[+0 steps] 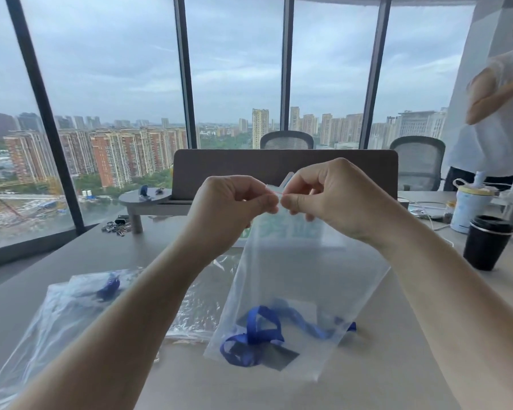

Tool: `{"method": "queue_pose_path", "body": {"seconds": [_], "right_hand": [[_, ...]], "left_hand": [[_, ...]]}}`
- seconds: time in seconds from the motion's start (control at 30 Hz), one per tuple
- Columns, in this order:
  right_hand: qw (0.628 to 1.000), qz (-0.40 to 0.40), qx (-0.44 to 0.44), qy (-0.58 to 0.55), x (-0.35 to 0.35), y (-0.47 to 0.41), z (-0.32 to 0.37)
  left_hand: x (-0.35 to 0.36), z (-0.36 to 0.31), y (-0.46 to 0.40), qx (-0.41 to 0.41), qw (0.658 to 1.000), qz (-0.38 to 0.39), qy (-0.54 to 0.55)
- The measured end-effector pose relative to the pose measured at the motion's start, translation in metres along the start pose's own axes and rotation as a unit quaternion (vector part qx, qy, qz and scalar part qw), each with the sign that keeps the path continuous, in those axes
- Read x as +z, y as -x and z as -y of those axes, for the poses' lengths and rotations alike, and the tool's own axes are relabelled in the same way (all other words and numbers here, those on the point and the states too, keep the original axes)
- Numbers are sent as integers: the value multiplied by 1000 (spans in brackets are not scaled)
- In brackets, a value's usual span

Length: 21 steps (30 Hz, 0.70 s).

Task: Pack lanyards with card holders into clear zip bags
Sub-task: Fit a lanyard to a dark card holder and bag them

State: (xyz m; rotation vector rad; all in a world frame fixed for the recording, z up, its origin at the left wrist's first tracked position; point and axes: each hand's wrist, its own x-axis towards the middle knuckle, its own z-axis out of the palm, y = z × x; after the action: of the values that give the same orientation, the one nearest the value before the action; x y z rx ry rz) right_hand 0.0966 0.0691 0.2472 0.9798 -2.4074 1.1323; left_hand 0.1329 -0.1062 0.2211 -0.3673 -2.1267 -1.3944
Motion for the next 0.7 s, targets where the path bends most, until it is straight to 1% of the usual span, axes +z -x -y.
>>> {"method": "queue_pose_path", "body": {"seconds": [0.1,0.3,0.43,0.57,0.7], "right_hand": [[999,-10,3,38,4,0,0],[997,-25,-14,66,10,1,0],[993,-38,-6,111,17,3,-3],[990,-44,-10,132,13,13,-12],[989,-33,-18,145,8,24,-20]], "left_hand": [[1,0,1,2,1000,-1,4],[1,0,4,7,999,-19,29],[-7,8,1,-35,994,-66,83],[-29,17,1,-65,978,-137,144],[-52,26,6,-67,971,-177,143]]}}
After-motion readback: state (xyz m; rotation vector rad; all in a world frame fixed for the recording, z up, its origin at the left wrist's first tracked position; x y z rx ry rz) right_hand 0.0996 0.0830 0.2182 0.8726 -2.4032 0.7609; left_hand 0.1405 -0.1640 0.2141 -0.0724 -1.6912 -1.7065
